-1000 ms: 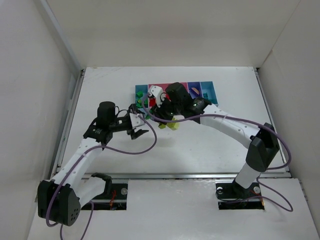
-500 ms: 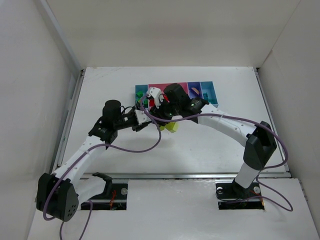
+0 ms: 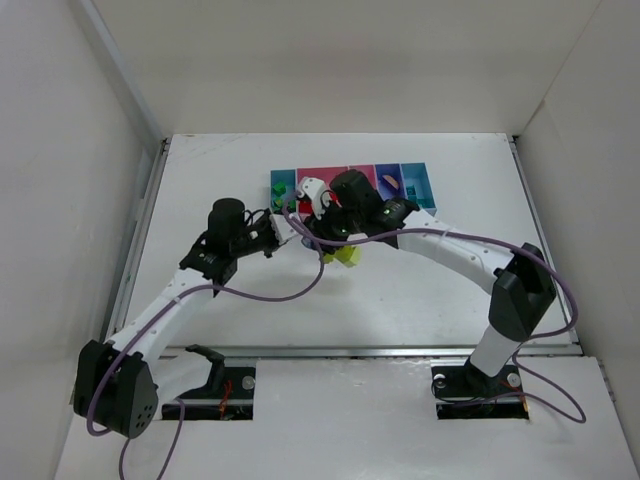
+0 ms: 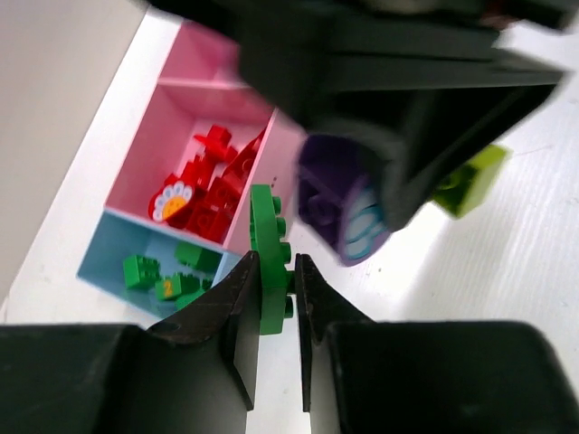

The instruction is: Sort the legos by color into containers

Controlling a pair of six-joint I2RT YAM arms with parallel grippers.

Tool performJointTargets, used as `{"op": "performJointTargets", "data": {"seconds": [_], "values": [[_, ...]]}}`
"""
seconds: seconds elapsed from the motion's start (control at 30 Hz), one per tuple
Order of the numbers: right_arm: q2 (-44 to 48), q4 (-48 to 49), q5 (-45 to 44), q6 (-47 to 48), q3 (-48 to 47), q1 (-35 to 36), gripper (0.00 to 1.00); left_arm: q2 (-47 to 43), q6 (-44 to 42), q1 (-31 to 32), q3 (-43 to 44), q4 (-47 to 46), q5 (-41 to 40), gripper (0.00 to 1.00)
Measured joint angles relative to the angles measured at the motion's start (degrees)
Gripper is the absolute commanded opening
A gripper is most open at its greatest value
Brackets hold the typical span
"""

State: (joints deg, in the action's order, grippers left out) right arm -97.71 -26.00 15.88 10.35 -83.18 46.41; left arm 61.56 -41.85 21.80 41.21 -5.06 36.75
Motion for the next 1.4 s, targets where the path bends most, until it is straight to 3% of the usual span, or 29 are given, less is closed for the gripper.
{"op": "performJointTargets", "data": {"seconds": [0.23,0.47,0.6,0.8,0.9,0.93,0.97,1.03,1.2,1.33,1.4], "values": [[1.70,0.37,-0.76,0.83,7.69,-3.26,0.00,4.15,3.74,-2.54,0.02,-3.50,-7.72,0.00],[1.90,0.48,-1.27,0.83,9.09,-5.75,0.00,11.72,7.04,-3.06,0.02,-14.93,-16.28,0.00],[2.40,0.55,-1.29,0.81,9.09,-5.53,0.00,16.20,6.29,-3.10,0.02,-18.43,-19.76,0.21],[2.45,0.72,-1.79,0.83,9.07,-5.53,0.00,20.35,4.68,-3.13,0.02,-23.19,-21.99,0.27],[2.45,0.72,-2.27,0.81,9.07,-5.53,0.00,21.16,4.26,-3.13,0.02,-24.72,-21.81,0.36],[2.45,0.72,-2.47,0.83,9.07,-5.53,0.00,21.20,4.09,-3.15,0.02,-25.18,-21.73,0.42],[2.47,0.72,-2.62,0.81,9.07,-5.53,0.00,21.20,3.87,-3.13,0.02,-25.64,-21.62,0.56],[2.56,0.72,-3.06,0.79,9.07,-5.53,0.00,21.20,3.54,-3.13,0.04,-26.40,-21.40,0.67],[4.68,0.92,-3.17,-0.44,9.11,-6.49,0.00,20.96,3.50,-3.28,0.11,-26.32,-21.11,0.74],[10.86,4.50,-0.04,-2.40,10.84,-10.19,0.00,18.56,3.67,-4.92,2.43,-19.69,-13.86,0.87],[14.19,6.51,0.90,-2.67,11.37,-11.80,0.00,16.72,2.93,-6.36,4.96,-14.21,-5.11,0.99]]}}
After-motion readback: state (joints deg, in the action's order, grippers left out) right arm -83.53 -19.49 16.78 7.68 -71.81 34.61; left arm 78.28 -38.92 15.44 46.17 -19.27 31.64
